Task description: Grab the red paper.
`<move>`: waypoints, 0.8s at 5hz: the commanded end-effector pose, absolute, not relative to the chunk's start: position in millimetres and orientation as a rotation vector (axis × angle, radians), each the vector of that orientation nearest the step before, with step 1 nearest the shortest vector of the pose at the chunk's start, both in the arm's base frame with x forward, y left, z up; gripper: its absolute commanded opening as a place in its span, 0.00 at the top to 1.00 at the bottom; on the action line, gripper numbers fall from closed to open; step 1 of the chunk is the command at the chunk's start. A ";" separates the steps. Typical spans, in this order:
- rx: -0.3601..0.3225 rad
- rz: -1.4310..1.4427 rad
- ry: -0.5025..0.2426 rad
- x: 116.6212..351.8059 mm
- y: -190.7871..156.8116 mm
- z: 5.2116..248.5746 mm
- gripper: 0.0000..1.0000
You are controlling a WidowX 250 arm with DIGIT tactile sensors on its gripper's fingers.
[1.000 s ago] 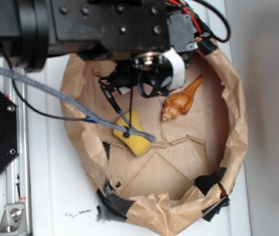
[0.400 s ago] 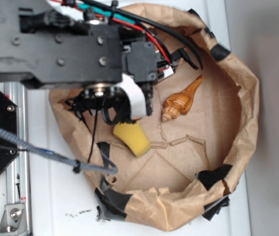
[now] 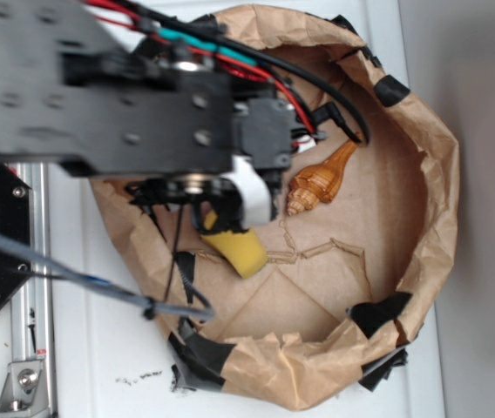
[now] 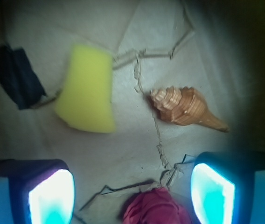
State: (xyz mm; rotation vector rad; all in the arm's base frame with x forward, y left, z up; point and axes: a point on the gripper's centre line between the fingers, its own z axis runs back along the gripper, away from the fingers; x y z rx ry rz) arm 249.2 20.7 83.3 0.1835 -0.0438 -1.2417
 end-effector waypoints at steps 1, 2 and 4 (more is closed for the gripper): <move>0.263 -1.183 -0.029 264.4 71.8 63.5 0.00; 0.243 -1.221 -0.043 270.2 93.0 35.9 0.00; 0.031 -1.225 -0.070 271.4 99.5 40.5 0.00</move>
